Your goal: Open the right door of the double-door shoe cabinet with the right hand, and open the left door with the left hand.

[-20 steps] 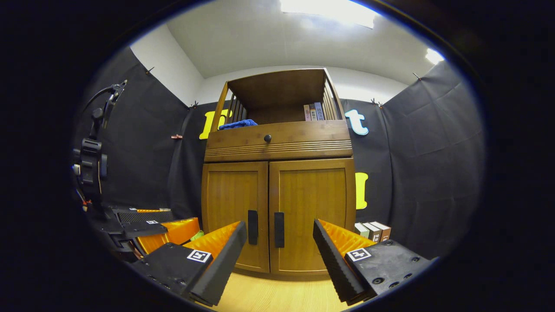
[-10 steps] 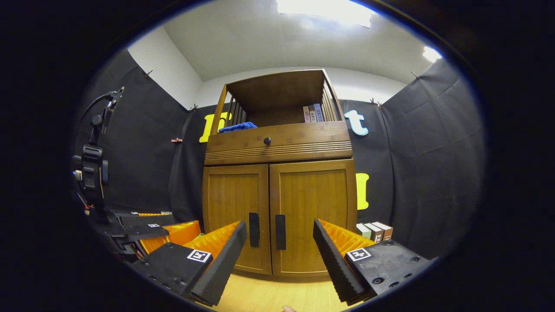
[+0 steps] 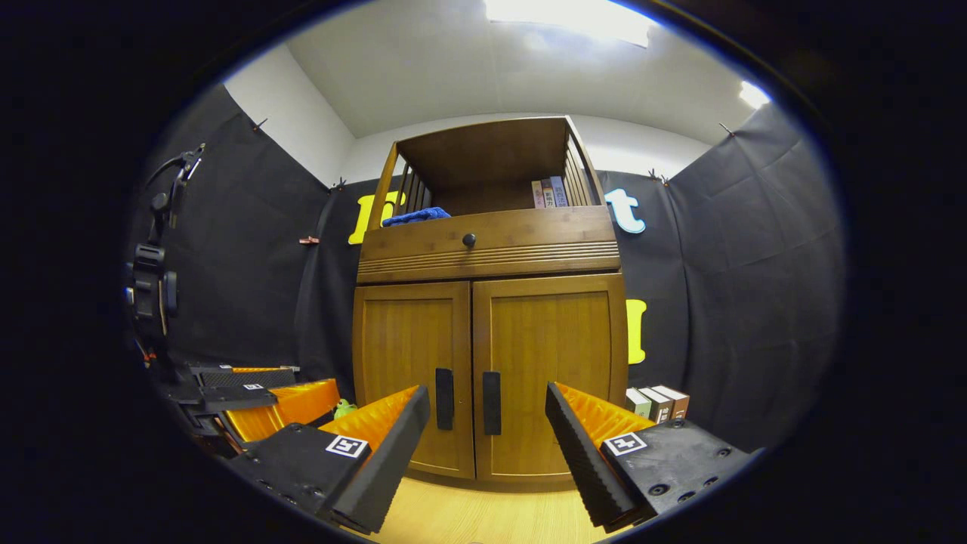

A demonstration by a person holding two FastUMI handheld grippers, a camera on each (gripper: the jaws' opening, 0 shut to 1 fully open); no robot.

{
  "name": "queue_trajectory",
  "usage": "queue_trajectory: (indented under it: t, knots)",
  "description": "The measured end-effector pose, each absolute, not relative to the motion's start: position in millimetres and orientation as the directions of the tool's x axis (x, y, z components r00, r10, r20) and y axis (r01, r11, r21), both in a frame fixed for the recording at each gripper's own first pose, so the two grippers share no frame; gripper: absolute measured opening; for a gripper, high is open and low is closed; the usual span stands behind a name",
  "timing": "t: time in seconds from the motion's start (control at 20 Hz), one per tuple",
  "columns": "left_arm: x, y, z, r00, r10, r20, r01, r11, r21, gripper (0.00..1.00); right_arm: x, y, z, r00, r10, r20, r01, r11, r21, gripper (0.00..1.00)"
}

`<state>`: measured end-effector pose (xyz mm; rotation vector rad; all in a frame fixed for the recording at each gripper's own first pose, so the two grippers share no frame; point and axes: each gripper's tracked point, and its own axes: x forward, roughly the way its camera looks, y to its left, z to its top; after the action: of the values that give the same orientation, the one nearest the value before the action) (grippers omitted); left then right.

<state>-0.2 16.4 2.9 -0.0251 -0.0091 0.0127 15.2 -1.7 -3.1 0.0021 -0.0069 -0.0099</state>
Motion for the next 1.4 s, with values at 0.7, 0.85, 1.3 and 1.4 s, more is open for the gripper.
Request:
queue_trajectory:
  t: [0.7, 0.85, 1.3, 1.4]
  knots:
    - [-13, 38, 1, 0.999, 0.045, 0.007, -0.045, 0.999, -0.017, 0.93, 86, 6, -35, 1.0, 0.002, -0.018, -0.002, 1.0, 0.012, 0.97]
    - [-13, 38, 4, 0.998, 0.059, 0.015, -0.059, 0.998, -0.022, 0.93, 106, 10, -46, 0.999, 0.008, -0.031, -0.007, 1.0, 0.011, 0.97]
    - [-14, 46, 5, 0.991, 0.131, 0.007, -0.131, 0.991, -0.021, 0.93, 176, 0, -98, 0.996, -0.06, -0.071, 0.059, 0.998, -0.016, 0.97]
    - [-13, 48, 6, 0.988, 0.154, 0.008, -0.154, 0.988, -0.023, 0.93, 186, -3, -108, 0.994, -0.076, -0.077, 0.075, 0.997, -0.023, 0.99]
